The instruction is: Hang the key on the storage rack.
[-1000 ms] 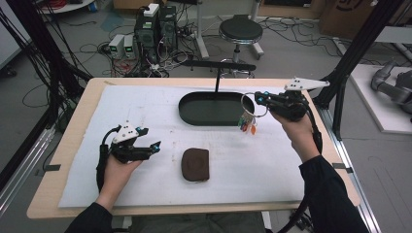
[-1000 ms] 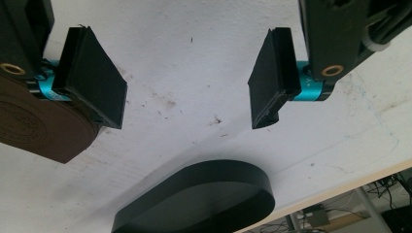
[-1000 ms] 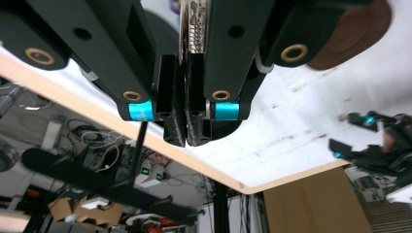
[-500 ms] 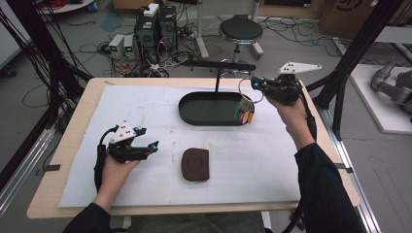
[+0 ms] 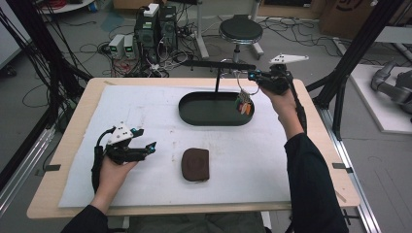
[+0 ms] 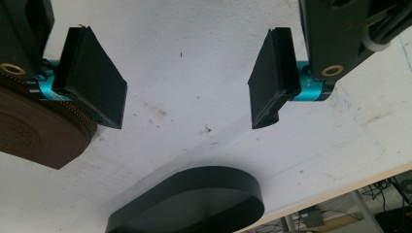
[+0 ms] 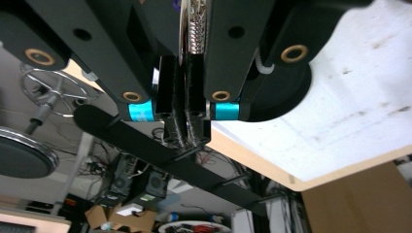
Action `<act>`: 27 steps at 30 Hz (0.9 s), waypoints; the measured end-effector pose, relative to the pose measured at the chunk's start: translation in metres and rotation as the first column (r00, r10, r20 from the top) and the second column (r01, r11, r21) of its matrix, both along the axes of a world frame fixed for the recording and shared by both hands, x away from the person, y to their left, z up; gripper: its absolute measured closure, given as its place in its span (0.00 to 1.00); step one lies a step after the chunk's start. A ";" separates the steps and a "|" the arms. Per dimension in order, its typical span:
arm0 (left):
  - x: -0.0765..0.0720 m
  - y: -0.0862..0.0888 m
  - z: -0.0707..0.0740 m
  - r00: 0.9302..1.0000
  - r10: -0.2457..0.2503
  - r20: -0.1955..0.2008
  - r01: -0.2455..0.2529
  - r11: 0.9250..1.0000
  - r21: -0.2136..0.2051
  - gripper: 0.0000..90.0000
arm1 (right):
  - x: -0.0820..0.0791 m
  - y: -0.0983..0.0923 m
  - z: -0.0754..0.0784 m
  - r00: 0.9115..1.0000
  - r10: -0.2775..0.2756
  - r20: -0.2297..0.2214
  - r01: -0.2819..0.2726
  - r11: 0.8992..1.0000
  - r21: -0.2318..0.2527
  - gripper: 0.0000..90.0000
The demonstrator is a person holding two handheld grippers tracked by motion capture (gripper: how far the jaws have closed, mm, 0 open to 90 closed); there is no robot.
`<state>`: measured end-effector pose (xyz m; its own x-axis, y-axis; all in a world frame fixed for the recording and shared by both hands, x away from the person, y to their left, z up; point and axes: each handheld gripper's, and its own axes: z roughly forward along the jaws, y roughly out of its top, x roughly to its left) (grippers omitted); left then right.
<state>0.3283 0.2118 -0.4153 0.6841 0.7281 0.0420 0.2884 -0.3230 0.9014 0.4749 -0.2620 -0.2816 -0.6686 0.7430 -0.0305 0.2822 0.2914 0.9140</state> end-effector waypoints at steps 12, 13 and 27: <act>0.000 0.003 -0.001 1.000 0.002 -0.002 -0.002 1.000 -0.002 0.33 | 0.018 -0.003 -0.010 0.998 -0.060 -0.024 0.060 0.998 -0.004 0.98; 0.000 0.003 -0.001 1.000 0.002 -0.003 -0.002 1.000 -0.002 0.33 | 0.019 -0.003 -0.011 0.998 -0.064 -0.028 0.064 0.998 -0.002 0.98; -0.001 0.004 -0.002 1.000 -0.002 -0.001 0.002 1.000 -0.009 0.33 | 0.030 -0.012 -0.019 0.993 -0.111 -0.049 0.111 0.994 0.016 0.98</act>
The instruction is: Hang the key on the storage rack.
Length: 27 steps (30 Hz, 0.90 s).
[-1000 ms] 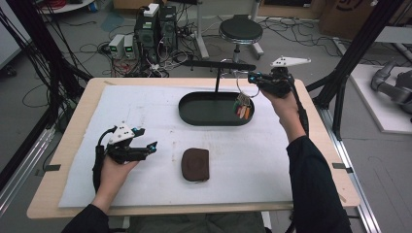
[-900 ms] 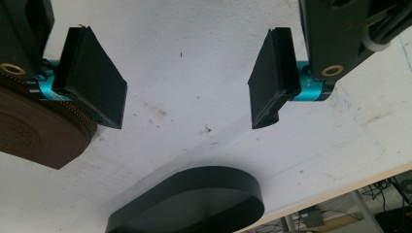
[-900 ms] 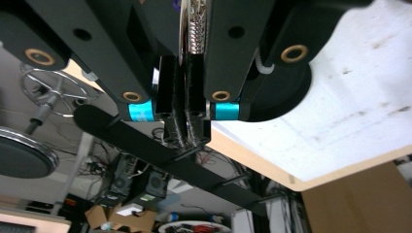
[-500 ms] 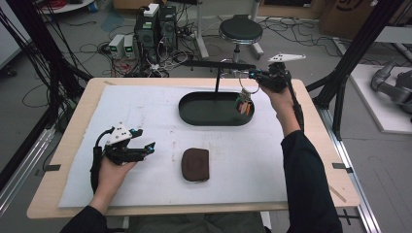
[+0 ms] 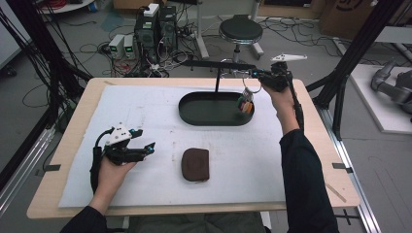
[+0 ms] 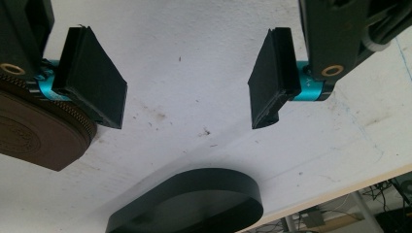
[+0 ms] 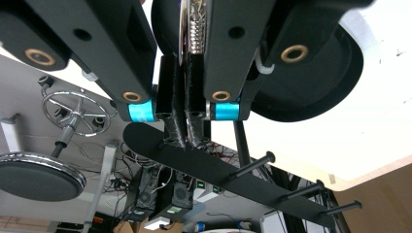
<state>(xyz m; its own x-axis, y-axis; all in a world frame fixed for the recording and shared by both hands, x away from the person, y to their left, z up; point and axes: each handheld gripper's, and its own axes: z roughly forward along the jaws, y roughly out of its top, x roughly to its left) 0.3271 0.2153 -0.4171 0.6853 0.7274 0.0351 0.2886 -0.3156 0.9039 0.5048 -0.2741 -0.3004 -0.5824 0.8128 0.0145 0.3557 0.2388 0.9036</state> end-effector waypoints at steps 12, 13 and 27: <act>0.000 0.002 -0.001 1.000 0.003 -0.001 -0.003 1.000 -0.002 0.33 | 0.005 -0.002 -0.005 1.000 -0.020 -0.005 0.020 1.000 0.016 0.98; 0.000 0.002 -0.001 1.000 0.003 -0.002 -0.003 1.000 0.000 0.33 | 0.005 -0.002 -0.005 1.000 -0.020 -0.005 0.020 1.000 0.016 0.98; -0.001 0.004 -0.001 1.000 0.008 0.001 -0.008 1.000 0.001 0.33 | 0.007 -0.002 -0.009 1.000 -0.019 -0.010 0.019 1.000 0.015 0.97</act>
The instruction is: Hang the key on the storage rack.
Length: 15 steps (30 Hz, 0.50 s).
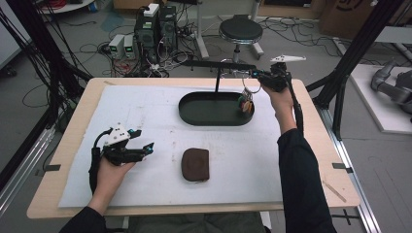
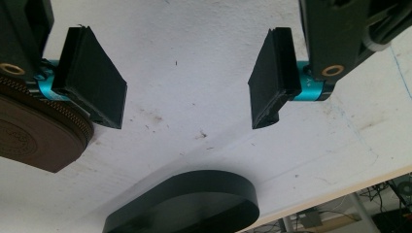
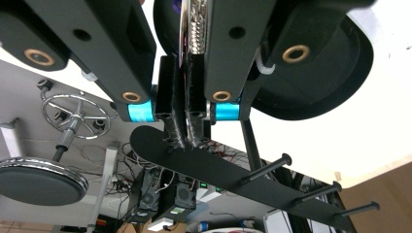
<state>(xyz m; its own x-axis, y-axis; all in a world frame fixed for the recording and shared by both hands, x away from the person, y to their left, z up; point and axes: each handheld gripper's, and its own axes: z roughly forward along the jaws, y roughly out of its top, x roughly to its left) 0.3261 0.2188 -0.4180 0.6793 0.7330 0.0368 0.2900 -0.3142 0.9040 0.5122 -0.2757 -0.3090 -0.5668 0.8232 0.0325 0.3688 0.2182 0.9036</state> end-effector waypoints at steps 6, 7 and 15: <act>0.000 0.001 0.000 1.000 0.000 -0.001 0.000 1.000 0.000 0.33 | 0.000 0.000 -0.002 1.000 0.001 0.002 -0.001 1.000 -0.003 0.95; 0.000 0.001 0.000 1.000 0.000 -0.002 0.000 1.000 0.000 0.33 | -0.001 -0.001 -0.002 1.000 -0.001 0.005 0.001 1.000 -0.003 0.94; 0.000 0.000 0.000 1.000 -0.002 -0.001 0.002 1.000 0.002 0.33 | -0.005 -0.005 0.001 0.999 -0.037 0.016 0.038 0.999 -0.023 0.86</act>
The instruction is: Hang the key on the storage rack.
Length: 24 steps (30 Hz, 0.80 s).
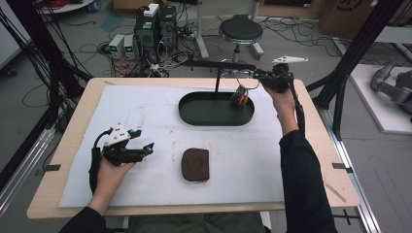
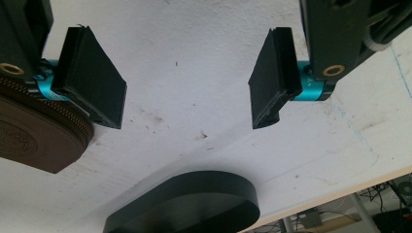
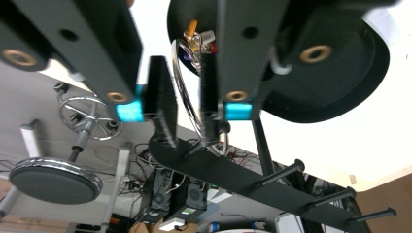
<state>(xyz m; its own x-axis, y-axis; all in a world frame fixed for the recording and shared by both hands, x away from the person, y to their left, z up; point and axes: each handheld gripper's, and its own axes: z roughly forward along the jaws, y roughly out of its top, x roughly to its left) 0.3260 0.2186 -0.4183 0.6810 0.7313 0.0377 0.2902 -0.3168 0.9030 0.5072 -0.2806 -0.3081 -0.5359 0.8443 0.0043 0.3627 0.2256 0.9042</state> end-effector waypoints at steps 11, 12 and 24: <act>-0.001 0.002 0.002 1.000 0.014 0.005 -0.014 1.000 -0.005 0.33 | -0.031 -0.011 0.019 0.999 0.048 0.013 -0.047 0.996 -0.070 0.55; -0.001 0.002 0.002 1.000 0.016 0.005 -0.016 1.000 -0.007 0.33 | -0.031 -0.011 0.019 0.999 0.048 0.013 -0.047 0.996 -0.070 0.55; 0.002 -0.007 0.006 1.000 0.001 0.009 -0.001 1.000 0.002 0.31 | -0.097 -0.034 0.002 0.993 0.112 0.042 -0.111 0.994 -0.025 0.53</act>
<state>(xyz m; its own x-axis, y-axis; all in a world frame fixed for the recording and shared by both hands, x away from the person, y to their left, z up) 0.3275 0.2115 -0.4127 0.6796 0.7322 0.0452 0.2823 -0.3179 0.9051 0.4104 -0.3142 -0.3059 -0.6257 0.7791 -0.0395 0.2951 0.2832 0.9125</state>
